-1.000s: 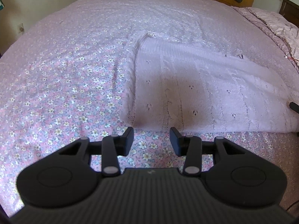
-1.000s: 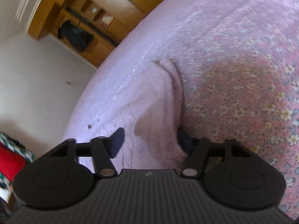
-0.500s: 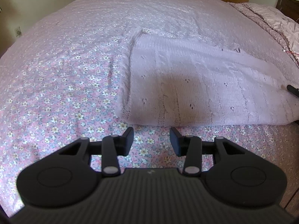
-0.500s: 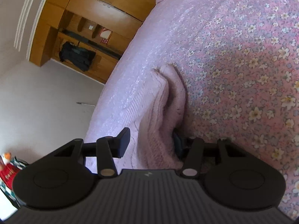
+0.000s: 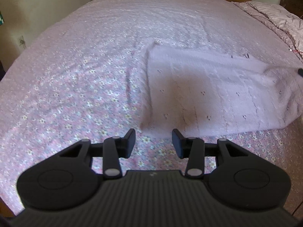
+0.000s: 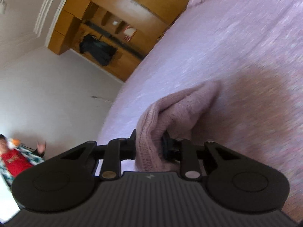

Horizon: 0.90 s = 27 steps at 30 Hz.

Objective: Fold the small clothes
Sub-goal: 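Grasp the cardigan's folded end with the right gripper and lift it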

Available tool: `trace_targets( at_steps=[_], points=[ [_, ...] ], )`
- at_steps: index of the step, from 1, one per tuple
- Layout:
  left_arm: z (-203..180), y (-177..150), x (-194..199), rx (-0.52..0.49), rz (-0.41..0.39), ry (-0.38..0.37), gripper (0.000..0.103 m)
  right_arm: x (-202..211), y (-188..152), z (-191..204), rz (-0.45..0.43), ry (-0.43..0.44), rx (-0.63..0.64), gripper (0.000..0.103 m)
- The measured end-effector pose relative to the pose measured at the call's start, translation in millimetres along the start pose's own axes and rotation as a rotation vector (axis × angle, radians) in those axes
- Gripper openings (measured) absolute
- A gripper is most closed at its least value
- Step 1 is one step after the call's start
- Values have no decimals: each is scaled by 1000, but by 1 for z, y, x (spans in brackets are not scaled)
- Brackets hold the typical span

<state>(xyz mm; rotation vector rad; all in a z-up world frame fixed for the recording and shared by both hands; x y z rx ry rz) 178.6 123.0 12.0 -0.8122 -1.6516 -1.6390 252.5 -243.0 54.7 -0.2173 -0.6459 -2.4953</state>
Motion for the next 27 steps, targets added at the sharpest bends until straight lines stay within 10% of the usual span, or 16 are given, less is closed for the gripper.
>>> trace_targets(
  at_steps=[13,27],
  points=[
    [33,8,13,16,-46,12,44,-38,-54,128,99,158,119,26],
    [92,20,12,50,-78,45,44,-139,-191,182,377,72,334,26]
  ],
)
Point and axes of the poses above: each gripper's, at about its wrist camera, not at the fingertips, and x roughly against the way its jaws point, z to its left, y to its top, the point moved 8 cm from there along -x, roughly the way its jaws point, and after that the axes turned 1 degree about z, right-handed, at the moved point
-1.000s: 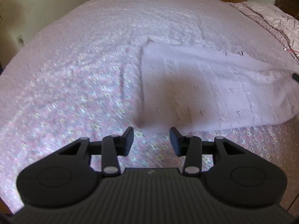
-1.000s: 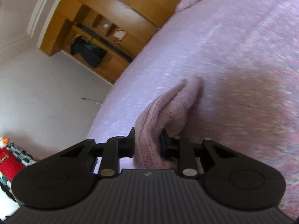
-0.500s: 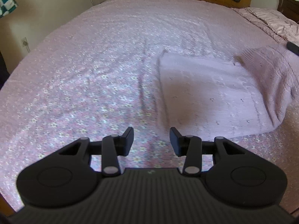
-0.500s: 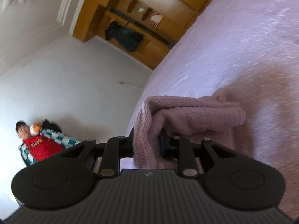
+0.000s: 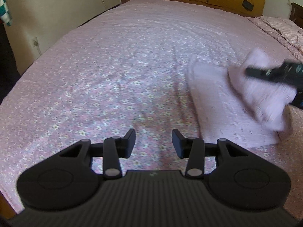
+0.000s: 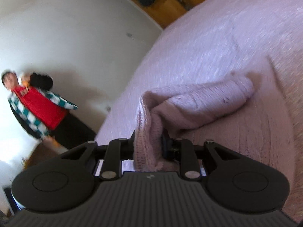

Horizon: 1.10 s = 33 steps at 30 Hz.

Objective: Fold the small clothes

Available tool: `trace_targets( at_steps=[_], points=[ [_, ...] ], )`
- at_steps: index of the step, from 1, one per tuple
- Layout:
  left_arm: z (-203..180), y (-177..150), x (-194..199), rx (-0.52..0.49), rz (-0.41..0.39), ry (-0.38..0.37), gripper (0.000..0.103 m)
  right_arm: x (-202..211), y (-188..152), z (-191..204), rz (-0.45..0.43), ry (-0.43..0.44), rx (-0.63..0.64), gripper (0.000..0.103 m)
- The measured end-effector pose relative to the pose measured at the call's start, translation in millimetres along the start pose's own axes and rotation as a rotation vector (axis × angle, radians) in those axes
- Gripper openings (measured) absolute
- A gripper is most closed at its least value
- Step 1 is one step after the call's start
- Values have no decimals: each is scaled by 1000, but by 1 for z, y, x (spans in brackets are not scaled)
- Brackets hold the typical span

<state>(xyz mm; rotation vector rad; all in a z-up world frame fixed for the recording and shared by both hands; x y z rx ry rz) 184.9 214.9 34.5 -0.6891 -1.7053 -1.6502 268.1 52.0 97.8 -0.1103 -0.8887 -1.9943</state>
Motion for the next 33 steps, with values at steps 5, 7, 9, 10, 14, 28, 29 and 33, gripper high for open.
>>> trace_targets(
  at_steps=[5,7,9,10,14,28,29,33],
  points=[
    [8,3,-4,21,-21,-28,44,-33,-38,8,72,-116,136,28],
    [7,8,-4,26,-38,-48,44,-31,-47,7,42,-124,186,41],
    [3,13,-4,31,-50,-74,44,-22,-54,13,32,-94,195,60],
    [-1,16,-3,32,-56,-91,44,-18,-57,13,33,-72,182,63],
    [-21,30,-1,7,-88,-147,68,13,-66,8,33,-31,110,68],
    [-133,51,-28,-289,-126,-197,69,118,-40,-77,-228,-226,-26,72],
    [-139,53,-32,-303,-132,-195,69,119,-39,-84,-237,-238,-41,72],
    [-161,58,-54,-337,-128,-197,69,124,-38,-104,-252,-280,-86,73]
  ],
)
Point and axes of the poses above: each gripper's, at about its wrist camera, not at the fingertips, and x roughly against the way its jaws point, z to its left, y to its top, the point moved 8 cm from there along -x, roughly the way its jaws point, and after that the axes turned 1 degree about z, right-handed, at the moved point
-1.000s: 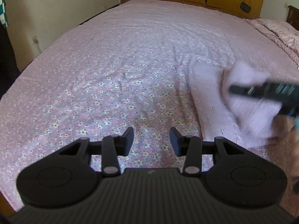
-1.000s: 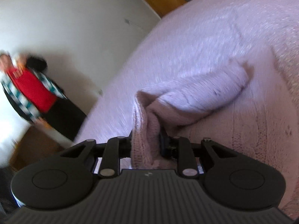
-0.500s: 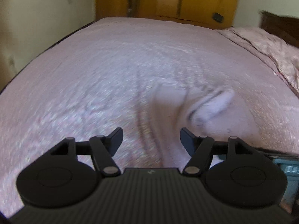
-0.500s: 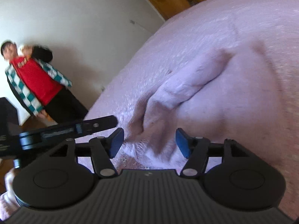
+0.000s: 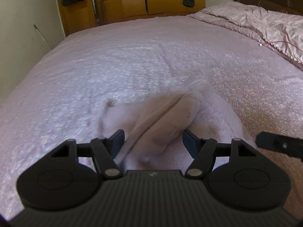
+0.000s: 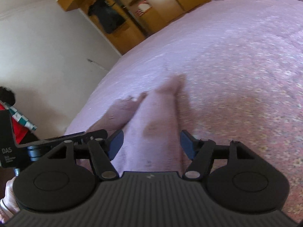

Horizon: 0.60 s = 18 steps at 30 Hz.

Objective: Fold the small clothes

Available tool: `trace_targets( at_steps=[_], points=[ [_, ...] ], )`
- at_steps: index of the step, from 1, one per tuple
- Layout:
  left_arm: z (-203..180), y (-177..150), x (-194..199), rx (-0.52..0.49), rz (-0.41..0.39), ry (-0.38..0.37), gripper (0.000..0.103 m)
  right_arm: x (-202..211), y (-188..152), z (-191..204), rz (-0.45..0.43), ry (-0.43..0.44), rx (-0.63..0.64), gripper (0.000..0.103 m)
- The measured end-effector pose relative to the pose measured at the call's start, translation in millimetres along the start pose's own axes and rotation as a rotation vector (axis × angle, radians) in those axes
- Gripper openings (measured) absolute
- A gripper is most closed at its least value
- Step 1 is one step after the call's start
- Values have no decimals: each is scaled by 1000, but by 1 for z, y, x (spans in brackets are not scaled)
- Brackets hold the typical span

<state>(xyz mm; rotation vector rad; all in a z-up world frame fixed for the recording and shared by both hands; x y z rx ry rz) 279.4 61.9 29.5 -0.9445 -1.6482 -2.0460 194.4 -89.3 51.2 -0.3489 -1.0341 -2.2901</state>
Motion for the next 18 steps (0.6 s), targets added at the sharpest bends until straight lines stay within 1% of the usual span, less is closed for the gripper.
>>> trace_targets(
  at_steps=[2,3,4,5,6,7,9,10,11,14,15,16,18],
  points=[
    [-4,3,-14,-10,-4,-1,68,-1,1,-7,3,-10,-22,74],
    [-6,5,-20,-17,-19,6,63,-7,1,-8,7,-15,-32,74],
    [-7,6,-24,-21,-37,7,31,-10,1,-10,13,-19,-39,74],
    [-6,7,-27,-19,-35,5,17,-13,0,-9,21,-24,-42,74],
    [-1,9,-27,8,-34,32,17,-18,0,-9,37,-31,-45,74],
    [6,12,-23,40,-52,60,17,-20,-2,-7,54,-35,-47,74],
    [30,19,-10,117,-101,119,16,-28,-8,0,87,-1,-37,75],
    [46,20,-8,166,-105,134,16,-29,-11,6,105,20,-22,75],
    [58,19,-10,203,-92,133,16,-31,-16,13,123,35,-1,75],
    [92,1,-28,279,-18,164,17,-33,-28,30,110,23,116,76],
    [96,-5,-35,286,6,157,17,-33,-31,35,108,30,150,77],
    [98,-11,-40,287,22,142,19,-33,-33,39,108,30,173,77],
    [100,-17,-41,300,13,134,25,-34,-35,43,112,19,210,79]
  ],
)
Point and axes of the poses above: each gripper's, at about its wrist camera, not at the fingertips, and x roughly against the way its jaws point, z to its left, y to its top, the point moved 8 cm from there along -x, roughly the way its jaws point, and after that the axes turned 1 degree about z, right-handed, at the moved point
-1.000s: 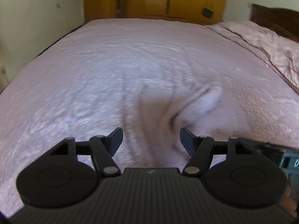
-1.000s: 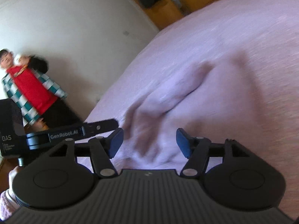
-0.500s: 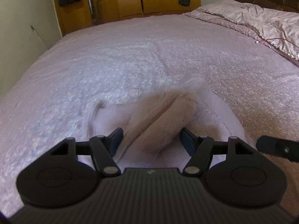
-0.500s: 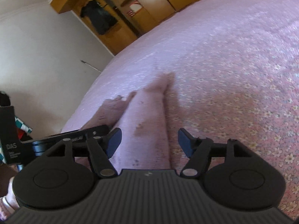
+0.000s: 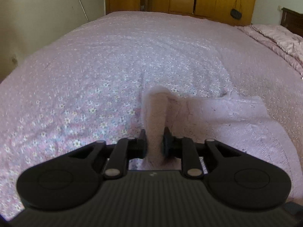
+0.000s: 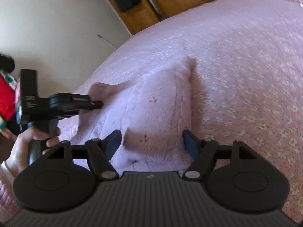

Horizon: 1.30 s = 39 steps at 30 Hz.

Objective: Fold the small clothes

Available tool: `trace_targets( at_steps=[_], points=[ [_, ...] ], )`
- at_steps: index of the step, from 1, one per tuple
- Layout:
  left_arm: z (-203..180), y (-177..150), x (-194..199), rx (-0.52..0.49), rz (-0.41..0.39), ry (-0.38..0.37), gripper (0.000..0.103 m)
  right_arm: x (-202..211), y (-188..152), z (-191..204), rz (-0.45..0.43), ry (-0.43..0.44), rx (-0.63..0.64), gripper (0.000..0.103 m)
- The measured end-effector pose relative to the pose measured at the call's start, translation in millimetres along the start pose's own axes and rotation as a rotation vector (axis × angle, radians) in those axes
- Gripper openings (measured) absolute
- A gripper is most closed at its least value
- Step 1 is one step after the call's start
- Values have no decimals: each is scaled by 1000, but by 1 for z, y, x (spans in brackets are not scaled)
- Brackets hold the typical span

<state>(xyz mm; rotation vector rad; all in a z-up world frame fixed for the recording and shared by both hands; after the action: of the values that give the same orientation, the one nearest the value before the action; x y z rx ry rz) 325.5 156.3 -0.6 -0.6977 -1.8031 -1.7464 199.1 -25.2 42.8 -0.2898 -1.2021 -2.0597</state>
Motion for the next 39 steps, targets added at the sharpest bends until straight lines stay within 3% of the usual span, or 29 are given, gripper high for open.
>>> trace_targets(
  at_steps=[4,7,10,12,14,16,19,21,22,23,24,27,32,39],
  points=[
    [8,-2,7,6,15,35,57,-2,2,-9,14,10,-31,80],
    [16,-3,16,39,38,3,60,0,8,-19,17,30,-102,81],
    [22,-15,29,98,80,-67,70,-6,14,-32,21,41,-155,82],
    [18,-29,38,143,129,-142,72,-10,15,-37,34,58,-181,86],
    [10,-49,41,200,205,-269,73,-21,12,-39,79,94,-205,88],
    [6,-63,37,254,250,-315,77,-32,10,-38,99,128,-216,90],
    [8,-69,31,323,214,-335,84,-45,14,-30,91,151,-191,96],
    [6,-66,29,339,193,-358,82,-52,17,-26,91,165,-193,96],
    [4,-66,28,345,187,-386,68,-55,18,-25,91,178,-207,96],
    [2,-67,26,356,194,-415,55,-57,19,-27,88,184,-229,87],
    [3,-67,25,385,203,-436,51,-60,20,-29,95,184,-252,69],
    [6,-65,28,439,208,-472,43,-56,23,-37,112,197,-335,52],
    [-6,-63,52,459,235,-557,41,-16,39,-26,85,203,-321,50],
    [-58,-95,103,379,314,-580,41,62,26,-30,130,122,-255,50]
  ],
)
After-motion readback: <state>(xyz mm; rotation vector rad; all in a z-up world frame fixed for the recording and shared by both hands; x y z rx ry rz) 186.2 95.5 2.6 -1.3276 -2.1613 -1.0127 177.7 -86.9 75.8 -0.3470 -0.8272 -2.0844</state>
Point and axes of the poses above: each gripper's, at about its wrist camera, not at the fingertips, and x roughly against the way its jaws point, z to its left, y to its top, the point moved 8 cm from there along -x, roughly the way its jaws point, and after that the axes turned 1 degree about z, right-handed, at the moved point
